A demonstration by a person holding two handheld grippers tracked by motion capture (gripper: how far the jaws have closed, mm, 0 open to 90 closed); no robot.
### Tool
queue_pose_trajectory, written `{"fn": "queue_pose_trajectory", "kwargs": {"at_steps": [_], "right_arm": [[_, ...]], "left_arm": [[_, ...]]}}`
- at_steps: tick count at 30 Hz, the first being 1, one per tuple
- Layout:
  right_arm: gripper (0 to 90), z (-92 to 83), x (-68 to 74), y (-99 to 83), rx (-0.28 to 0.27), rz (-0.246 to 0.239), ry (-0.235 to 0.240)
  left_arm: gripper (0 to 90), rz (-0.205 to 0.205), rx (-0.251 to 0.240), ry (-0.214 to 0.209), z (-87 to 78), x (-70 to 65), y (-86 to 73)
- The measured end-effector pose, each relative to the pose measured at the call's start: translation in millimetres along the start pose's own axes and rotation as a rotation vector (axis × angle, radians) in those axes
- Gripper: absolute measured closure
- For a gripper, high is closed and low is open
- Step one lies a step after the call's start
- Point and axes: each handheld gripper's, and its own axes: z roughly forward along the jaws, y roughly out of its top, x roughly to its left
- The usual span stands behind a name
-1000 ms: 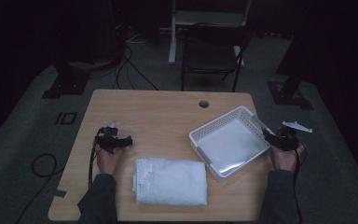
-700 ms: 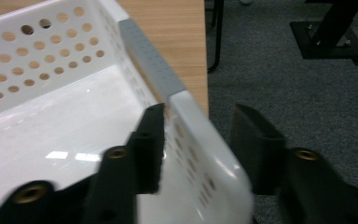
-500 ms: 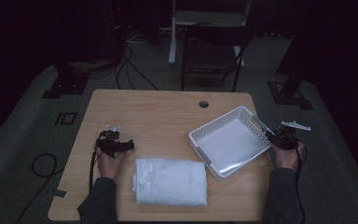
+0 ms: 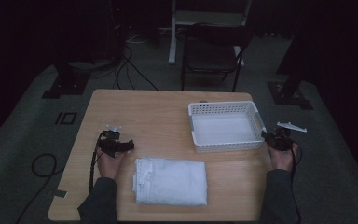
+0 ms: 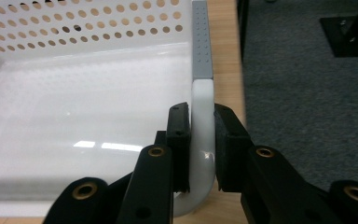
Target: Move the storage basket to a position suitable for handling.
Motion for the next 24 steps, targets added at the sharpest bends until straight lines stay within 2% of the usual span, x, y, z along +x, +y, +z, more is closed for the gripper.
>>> {"fn": "queue_pose_trajectory", "kwargs": {"at_steps": [2, 5, 10, 11, 14, 17, 24], "right_arm": [[75.1, 0.1, 6.6, -0.7, 0.005, -0.007, 0.018], [71.4, 0.5, 19.7, -0.9, 0.017, -0.040, 0.076], [69.5, 3.5, 37.5, 0.5, 0.035, -0.088, 0.116], [69.5, 3.5, 37.5, 0.5, 0.035, -0.088, 0.116], [68.1, 8.4, 51.0, 1.3, 0.044, -0.116, 0.136], [67.5, 8.8, 56.4, 1.2, 0.050, -0.135, 0.142], [65.6, 8.1, 74.4, -0.2, 0.072, -0.200, 0.165]], "left_arm": [[11.4, 0.008, 0.002, -0.008, -2.4, -1.2, 0.4], [18.1, 0.017, 0.007, -0.015, -4.4, -2.5, 0.8], [26.9, 0.030, 0.009, -0.028, -7.0, -4.2, 1.0], [28.9, 0.030, 0.009, -0.028, -7.0, -4.2, 1.0], [31.0, 0.032, 0.000, -0.030, -6.8, -4.7, 0.8], [33.0, 0.020, 0.006, -0.023, -7.5, -5.0, 1.4], [33.6, 0.023, 0.011, -0.023, -8.1, -6.6, 1.4]]}}
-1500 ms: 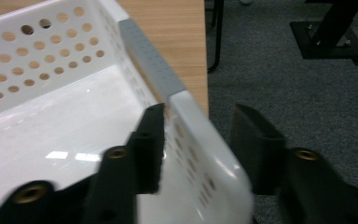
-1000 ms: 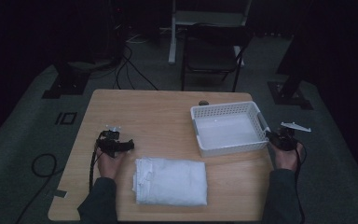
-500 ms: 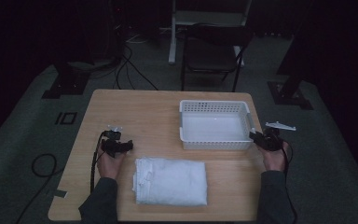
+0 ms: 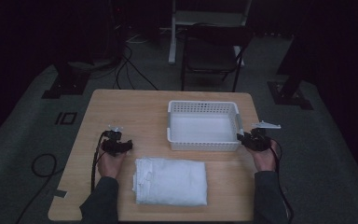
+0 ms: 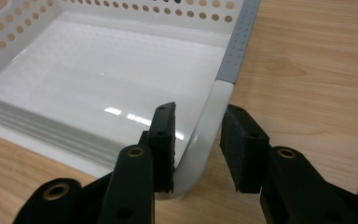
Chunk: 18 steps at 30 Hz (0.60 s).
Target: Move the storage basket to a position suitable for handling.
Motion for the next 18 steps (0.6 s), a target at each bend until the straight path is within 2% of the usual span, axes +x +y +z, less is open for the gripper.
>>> {"fn": "queue_pose_trajectory", "kwargs": {"at_steps": [3, 4, 5, 11, 18], "right_arm": [[63.2, 1.1, 7.4, 0.5, 0.007, -0.026, 0.025], [62.5, 1.3, 10.7, 0.8, 0.007, -0.039, 0.036], [61.8, 1.5, 13.2, 1.3, 0.008, -0.047, 0.045], [59.4, 5.4, 25.2, 2.6, 0.016, -0.082, 0.089], [56.6, 9.6, 36.5, 3.8, 0.015, -0.094, 0.142]], "left_arm": [[39.3, -0.011, 0.008, -0.012, -3.1, -3.3, 0.4], [40.0, -0.012, -0.002, -0.031, -4.7, -4.3, 0.8], [40.2, -0.010, -0.012, -0.033, -6.3, -5.6, 1.1], [38.6, 0.009, -0.106, -0.093, -24.9, -11.5, 4.5], [37.9, -0.011, -0.207, -0.191, -47.2, -17.0, 7.2]]}}
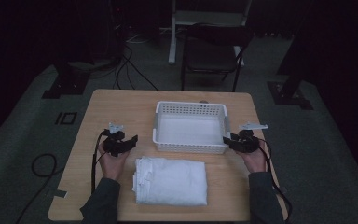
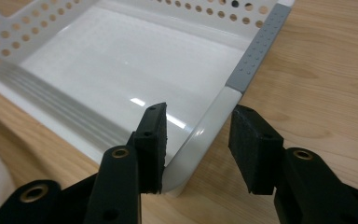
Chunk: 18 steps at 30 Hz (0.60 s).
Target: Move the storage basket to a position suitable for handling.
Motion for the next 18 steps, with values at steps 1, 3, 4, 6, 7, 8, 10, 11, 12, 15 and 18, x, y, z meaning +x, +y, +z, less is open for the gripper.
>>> {"fn": "queue_pose_trajectory", "kwargs": {"at_steps": [1, 3, 4, 6, 7, 8, 10, 11, 12, 15, 18], "right_arm": [[56.4, 0.6, 1.1, 0.2, 0.001, 0.001, 0.009], [56.2, 2.4, 3.7, 0.6, -0.002, 0.000, 0.028], [56.1, 3.1, 4.6, 0.8, -0.004, 0.000, 0.035], [55.9, 4.1, 5.8, 0.8, -0.007, 0.006, 0.051], [55.8, 4.8, 6.6, 0.9, -0.008, 0.009, 0.065], [55.7, 5.8, 7.6, 1.2, -0.009, 0.010, 0.077], [55.7, 7.3, 9.8, 2.0, -0.009, 0.009, 0.082], [55.7, 8.3, 11.8, 2.9, -0.005, 0.003, 0.082], [55.8, 8.9, 13.4, 3.6, -0.002, 0.002, 0.082], [56.1, 12.2, 20.6, 6.1, 0.007, -0.020, 0.092], [56.9, 15.0, 26.4, 7.3, 0.008, -0.029, 0.112]], "left_arm": [[37.9, -0.003, -0.012, -0.012, -2.6, -1.5, 0.9], [37.9, -0.015, -0.043, -0.038, -7.3, -4.2, 2.5], [37.9, -0.021, -0.049, -0.048, -8.9, -4.6, 3.2], [37.9, -0.038, -0.058, -0.070, -9.8, -5.5, 4.4], [37.9, -0.040, -0.063, -0.081, -9.6, -6.3, 5.5], [37.9, -0.042, -0.069, -0.081, -9.2, -7.1, 6.1], [38.0, -0.046, -0.070, -0.089, -7.2, -8.6, 8.4], [38.0, -0.044, -0.067, -0.092, -6.3, -8.7, 9.3], [38.1, -0.042, -0.061, -0.092, -5.1, -9.2, 10.1], [38.6, -0.030, -0.048, -0.095, -1.7, -12.6, 10.4], [40.5, -0.016, -0.025, -0.097, 1.2, -15.4, 9.3]]}}
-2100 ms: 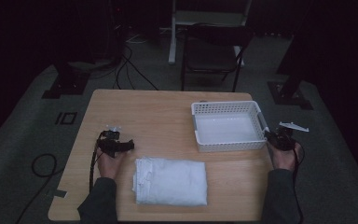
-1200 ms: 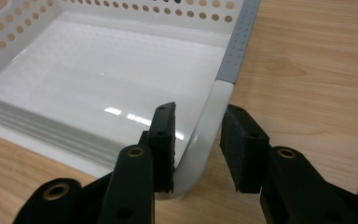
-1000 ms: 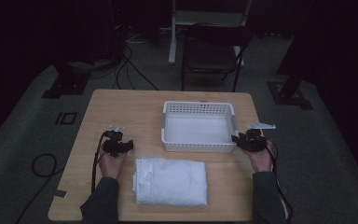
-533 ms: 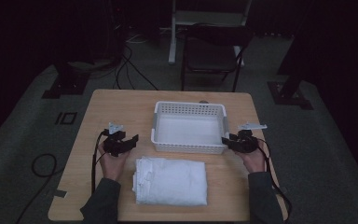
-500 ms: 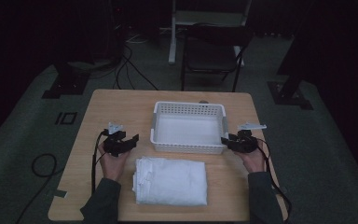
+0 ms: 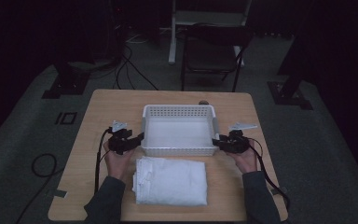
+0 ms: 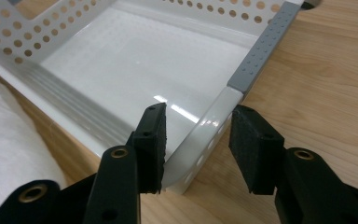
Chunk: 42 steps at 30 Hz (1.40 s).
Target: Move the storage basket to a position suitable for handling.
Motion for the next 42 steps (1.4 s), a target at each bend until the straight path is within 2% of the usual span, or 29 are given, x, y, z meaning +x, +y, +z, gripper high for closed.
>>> {"fn": "queue_pose_trajectory", "kwargs": {"at_steps": [2, 6, 8, 9, 11, 14, 18, 22, 24, 27, 34, 37, 38, 42], "right_arm": [[56.9, 2.2, 4.8, 1.0, 0.005, -0.011, 0.010], [56.6, 4.7, 11.0, 1.8, 0.008, -0.020, 0.009], [56.4, 5.5, 13.6, 2.0, 0.008, -0.021, 0.007], [56.5, 5.7, 14.2, 2.0, 0.008, -0.019, 0.003], [56.5, 6.0, 14.3, 1.9, 0.005, -0.011, 0.001], [56.6, 7.0, 13.5, 2.3, -0.002, 0.003, -0.007], [56.6, 7.4, 12.4, 2.7, -0.003, 0.020, -0.014], [56.6, 8.7, 11.7, 2.8, -0.004, 0.021, -0.011], [56.4, 14.1, 11.9, 3.3, -0.013, 0.028, -0.003], [56.4, 16.8, 12.7, 5.5, -0.012, 0.030, -0.008], [56.7, 25.4, 12.0, 12.3, -0.016, 0.021, -0.041], [55.0, 26.6, 11.8, 14.4, -0.018, 0.012, -0.051], [51.2, 23.6, 11.7, 15.2, -0.027, 0.016, -0.061], [46.7, 13.9, 10.4, 17.4, -0.055, 0.031, -0.085]], "left_arm": [[43.0, 0.010, 0.023, -0.007, 1.8, -0.9, -1.0], [53.9, 0.026, 0.046, -0.014, 6.0, -2.0, -2.1], [58.6, 0.039, 0.053, 0.015, 10.7, -1.5, -1.2], [59.6, 0.030, 0.051, 0.009, 12.1, -0.1, -0.5], [60.8, 0.021, 0.053, 0.005, 15.0, 1.8, 2.4], [62.1, 0.057, 0.062, 0.039, 19.8, -1.2, 8.8], [63.9, 0.029, 0.065, 0.039, 24.7, -0.8, 12.4], [63.8, 0.041, 0.070, 0.037, 25.4, 0.8, 13.8], [64.4, 0.040, 0.072, 0.049, 27.9, 3.3, 16.9], [65.2, 0.022, 0.062, 0.051, 29.6, 5.3, 17.5], [64.3, 0.007, 0.051, 0.057, 29.4, 8.7, 18.4], [56.2, -0.006, 0.036, 0.055, 25.6, 11.9, 20.0], [50.0, -0.012, 0.026, 0.053, 22.7, 12.8, 20.6], [42.9, -0.020, -0.017, 0.053, 7.3, 15.2, 22.1]]}}
